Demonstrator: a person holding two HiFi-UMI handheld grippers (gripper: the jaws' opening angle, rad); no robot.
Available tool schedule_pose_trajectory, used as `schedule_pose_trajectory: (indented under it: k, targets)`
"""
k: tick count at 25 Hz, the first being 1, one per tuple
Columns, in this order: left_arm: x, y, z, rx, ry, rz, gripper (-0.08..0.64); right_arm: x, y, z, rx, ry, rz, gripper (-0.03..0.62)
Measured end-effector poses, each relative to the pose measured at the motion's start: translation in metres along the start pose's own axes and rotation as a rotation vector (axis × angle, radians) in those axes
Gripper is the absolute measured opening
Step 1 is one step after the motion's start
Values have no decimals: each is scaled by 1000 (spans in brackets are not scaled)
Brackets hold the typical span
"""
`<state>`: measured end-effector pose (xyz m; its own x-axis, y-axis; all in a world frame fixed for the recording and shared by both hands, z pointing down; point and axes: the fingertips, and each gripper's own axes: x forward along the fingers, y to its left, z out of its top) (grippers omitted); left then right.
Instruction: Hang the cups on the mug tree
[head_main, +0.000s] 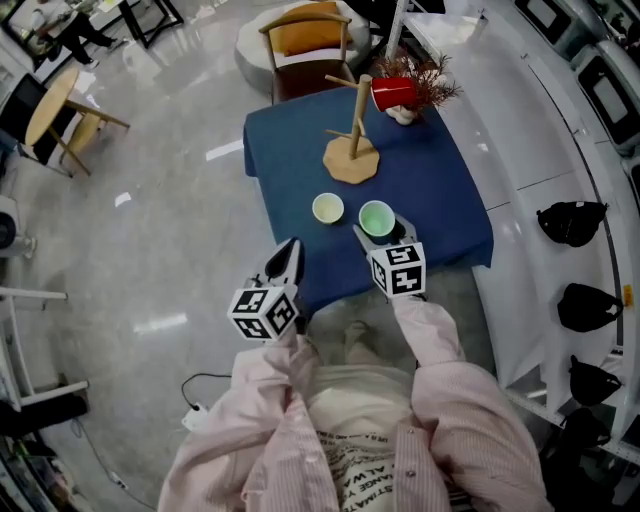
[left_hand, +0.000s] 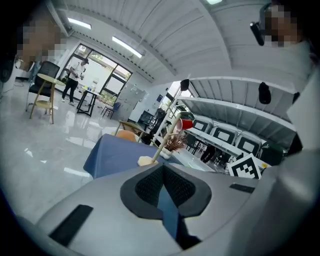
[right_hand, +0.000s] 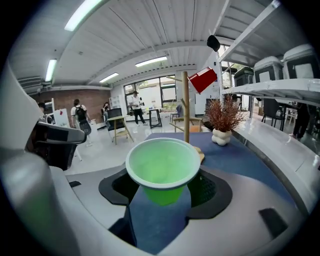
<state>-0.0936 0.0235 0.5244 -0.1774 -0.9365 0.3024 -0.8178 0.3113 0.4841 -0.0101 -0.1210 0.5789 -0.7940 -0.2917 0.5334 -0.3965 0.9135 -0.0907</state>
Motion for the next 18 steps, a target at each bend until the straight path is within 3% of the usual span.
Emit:
schedule_pose_trajectory:
  k: [9, 18]
  targets:
    - [20, 45, 46, 48, 77, -149, -2, 12, -2, 25, 101, 1, -211, 287]
    - [28, 52, 75, 121, 135, -322, -2, 19, -15, 49, 66, 61, -372, 287]
